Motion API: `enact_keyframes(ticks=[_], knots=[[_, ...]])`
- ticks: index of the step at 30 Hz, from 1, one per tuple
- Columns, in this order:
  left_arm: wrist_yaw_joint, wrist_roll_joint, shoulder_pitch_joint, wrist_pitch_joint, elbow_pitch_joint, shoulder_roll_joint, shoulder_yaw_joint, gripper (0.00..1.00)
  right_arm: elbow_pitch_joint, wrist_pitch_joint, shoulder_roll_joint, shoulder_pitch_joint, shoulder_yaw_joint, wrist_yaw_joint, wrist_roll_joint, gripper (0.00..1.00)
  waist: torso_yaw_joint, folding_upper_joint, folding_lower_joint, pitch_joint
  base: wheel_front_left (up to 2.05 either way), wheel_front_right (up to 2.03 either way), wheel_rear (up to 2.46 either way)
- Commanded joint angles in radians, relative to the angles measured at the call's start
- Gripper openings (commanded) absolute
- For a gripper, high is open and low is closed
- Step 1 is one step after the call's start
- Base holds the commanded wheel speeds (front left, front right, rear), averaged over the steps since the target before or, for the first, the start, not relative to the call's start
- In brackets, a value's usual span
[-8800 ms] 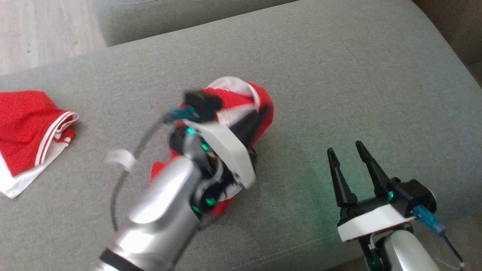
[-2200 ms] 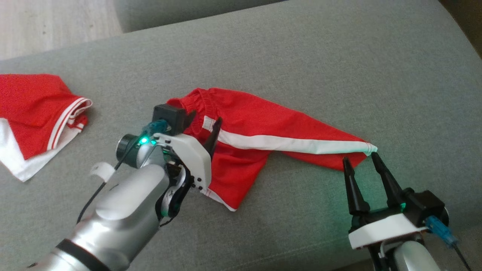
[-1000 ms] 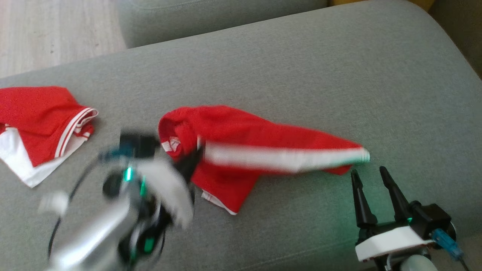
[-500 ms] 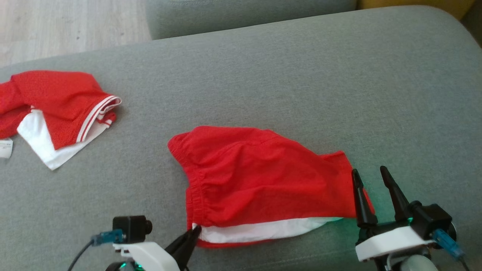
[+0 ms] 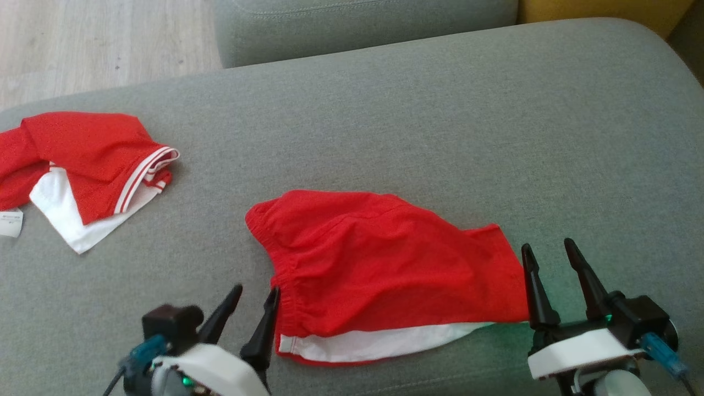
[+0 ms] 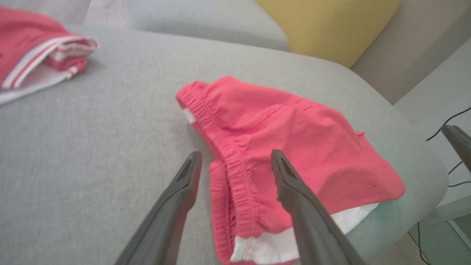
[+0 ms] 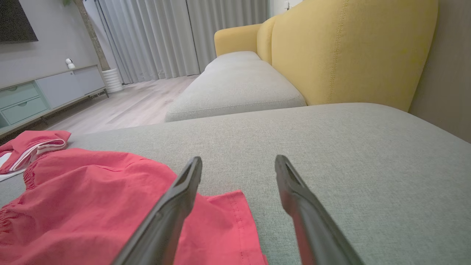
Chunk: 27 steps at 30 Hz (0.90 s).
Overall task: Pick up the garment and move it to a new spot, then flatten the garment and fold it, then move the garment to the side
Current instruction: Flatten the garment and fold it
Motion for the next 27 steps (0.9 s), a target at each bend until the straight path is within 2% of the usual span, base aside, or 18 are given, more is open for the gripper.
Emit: enact_keyframes(ticks=[1, 6, 14, 15, 19, 24, 25, 26, 27], knots=[[0.018, 0.051, -0.086, -0.016, -0.047, 0.004, 0.04, 1.0, -0.037, -0.009, -0.018, -0.027, 0.018, -0.001, -0.007, 1.0, -0.001, 0.0, 0.0, -0.001, 0.0, 0.0, 0.0], [-0.013, 0.144, -0.241, 0.045, -0.004, -0.084, -0.048, 1.0, -0.035, -0.009, -0.016, -0.038, 0.031, -0.001, -0.01, 1.0, -0.015, 0.0, 0.0, 0.01, 0.0, 0.0, 0.0], [-0.145, 0.211, -0.54, 0.261, 0.305, -0.264, -0.196, 1.0, -0.031, -0.009, -0.012, -0.069, 0.058, -0.001, -0.004, 1.0, -0.069, 0.0, 0.0, 0.053, 0.0, 0.0, 0.0], [-0.145, 0.211, -0.54, 0.261, 0.305, -0.264, -0.196, 1.0, -0.031, -0.009, -0.012, -0.069, 0.058, -0.001, -0.004, 1.0, -0.069, 0.0, 0.0, 0.053, 0.0, 0.0, 0.0], [-0.217, 0.203, -0.627, 0.355, 0.474, -0.326, -0.242, 1.0, -0.03, -0.009, -0.009, -0.076, 0.062, -0.001, -0.003, 1.0, -0.093, 0.0, 0.0, 0.075, 0.0, 0.0, 0.0], [-0.292, 0.199, -0.677, 0.459, 0.681, -0.369, -0.301, 1.0, -0.025, -0.009, -0.004, -0.089, 0.07, -0.001, -0.001, 1.0, -0.118, 0.0, 0.0, 0.092, 0.0, 0.0, 0.0], [-0.304, 0.194, -0.681, 0.469, 0.71, -0.376, -0.306, 0.32, -0.024, -0.009, -0.003, -0.091, 0.07, -0.001, 0.0, 1.0, -0.122, 0.0, 0.0, 0.092, 0.0, 0.0, 0.0], [-0.319, 0.192, -0.685, 0.479, 0.736, -0.382, -0.313, 0.0, -0.024, -0.009, -0.002, -0.091, 0.069, -0.001, 0.0, 1.0, -0.124, 0.0, 0.0, 0.092, 0.0, 0.0, 0.0], [-0.332, 0.187, -0.687, 0.486, 0.757, -0.387, -0.316, 0.0, -0.023, -0.009, -0.001, -0.091, 0.068, -0.001, 0.0, 1.0, -0.126, 0.0, 0.0, 0.092, 0.0, 0.0, 0.0]])
